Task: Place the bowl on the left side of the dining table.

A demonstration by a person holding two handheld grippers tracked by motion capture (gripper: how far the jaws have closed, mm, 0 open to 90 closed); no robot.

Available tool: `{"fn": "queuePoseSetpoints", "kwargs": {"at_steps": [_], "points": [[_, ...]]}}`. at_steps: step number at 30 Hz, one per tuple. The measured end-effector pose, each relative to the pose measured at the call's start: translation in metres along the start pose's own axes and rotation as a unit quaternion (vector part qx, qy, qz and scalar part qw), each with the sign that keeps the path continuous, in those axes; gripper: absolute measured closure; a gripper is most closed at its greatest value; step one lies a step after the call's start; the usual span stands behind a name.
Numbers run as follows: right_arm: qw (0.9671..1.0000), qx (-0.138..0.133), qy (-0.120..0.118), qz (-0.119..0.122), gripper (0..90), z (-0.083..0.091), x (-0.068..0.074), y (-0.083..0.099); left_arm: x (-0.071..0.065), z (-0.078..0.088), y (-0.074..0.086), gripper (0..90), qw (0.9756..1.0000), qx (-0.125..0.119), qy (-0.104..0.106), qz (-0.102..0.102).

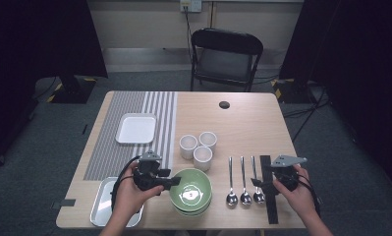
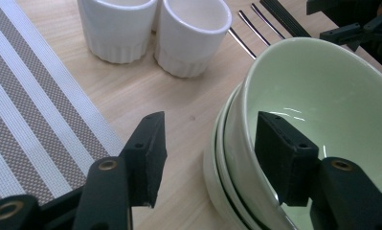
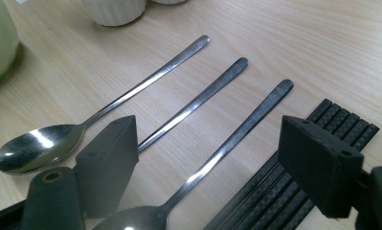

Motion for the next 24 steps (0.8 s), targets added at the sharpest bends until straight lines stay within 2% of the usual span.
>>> {"fn": "queuePoseSetpoints", "kwargs": {"at_steps": [3,6,8,10,15,20,21,24], "points": [[1.0000,0.000,0.000,0.000,21.1,0.0002,0.0000,0.0002,0.0011,0.0007,-0.0001,45.7,0.9999,-0.002,-0.009,-0.012],[1.0000,0.001,0.000,-0.002,21.1,0.0002,0.0000,0.0004,-0.0014,0.0008,0.0007,48.6,1.0000,0.001,0.001,-0.005],[1.0000,0.000,0.000,-0.001,21.1,0.0003,-0.0001,0.0002,-0.0020,0.0007,0.0007,49.5,0.9999,0.001,0.003,-0.010],[1.0000,0.000,0.000,-0.001,21.2,0.0003,-0.0001,0.0002,-0.0026,0.0013,0.0013,50.5,1.0000,0.007,0.002,-0.001],[1.0000,0.001,0.000,0.000,21.1,0.0001,-0.0001,0.0004,-0.0029,0.0030,-0.0004,52.9,1.0000,0.002,0.004,-0.004],[1.0000,0.003,0.002,0.000,21.1,0.0005,0.0000,0.0007,-0.0046,0.0035,-0.0006,55.8,0.9999,0.007,0.008,0.012],[1.0000,0.002,0.001,0.000,21.1,0.0004,0.0000,0.0006,-0.0047,0.0038,-0.0007,56.3,0.9999,0.006,0.008,0.008],[1.0000,0.001,0.000,-0.001,21.2,0.0005,0.0000,0.0006,-0.0054,0.0042,-0.0004,58.7,0.9998,0.013,0.002,0.015]]}}
Point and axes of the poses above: each handheld gripper's, and its own axes: z roughly backward along the jaws, y roughly out of its underside, x roughly to its left, the point moved 9 cm from there along -z, roughly forward along the jaws, and after that the axes turned 3 degrees about -y, right-handed, at the moved point
